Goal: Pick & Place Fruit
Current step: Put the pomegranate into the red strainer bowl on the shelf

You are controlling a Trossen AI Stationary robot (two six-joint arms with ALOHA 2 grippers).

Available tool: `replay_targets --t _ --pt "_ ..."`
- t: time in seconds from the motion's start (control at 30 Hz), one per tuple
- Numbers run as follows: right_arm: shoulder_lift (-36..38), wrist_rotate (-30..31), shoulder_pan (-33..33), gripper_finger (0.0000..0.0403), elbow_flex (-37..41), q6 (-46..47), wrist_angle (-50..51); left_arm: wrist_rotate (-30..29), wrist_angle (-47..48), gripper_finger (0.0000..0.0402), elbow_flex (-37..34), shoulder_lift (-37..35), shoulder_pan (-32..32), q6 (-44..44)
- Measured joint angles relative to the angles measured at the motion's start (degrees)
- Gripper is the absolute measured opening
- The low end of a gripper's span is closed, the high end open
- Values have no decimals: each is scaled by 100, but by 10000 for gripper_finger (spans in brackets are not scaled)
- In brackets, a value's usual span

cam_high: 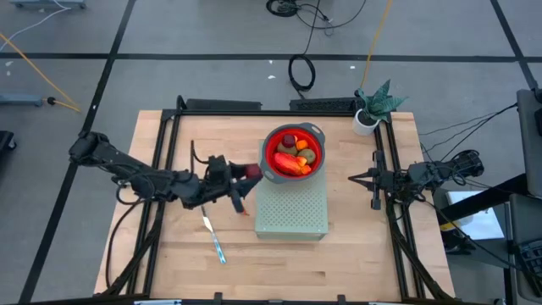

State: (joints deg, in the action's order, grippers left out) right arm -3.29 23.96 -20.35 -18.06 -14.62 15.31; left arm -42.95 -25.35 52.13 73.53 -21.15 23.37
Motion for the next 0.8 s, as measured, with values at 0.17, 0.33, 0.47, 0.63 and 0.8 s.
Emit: replay_targets --t 0.17,0.33,0.47,0.63,0.8 --pt "0 0 1 0 0 -23 0 -120 707 184 572 95 305 -516" --pt "0 0 -1 0 0 -25 2 -106 2223 184 1659 578 633 -979" --pt "0 0 0 0 0 -25 0 -3 3471 184 2603 1065 938 -1000" --pt "1 0 1 0 1 -24 1 565 4472 184 3479 1615 1341 -991" --pt "2 0 -1 0 0 -24 5 1157 4933 184 3927 2058 1766 -983"
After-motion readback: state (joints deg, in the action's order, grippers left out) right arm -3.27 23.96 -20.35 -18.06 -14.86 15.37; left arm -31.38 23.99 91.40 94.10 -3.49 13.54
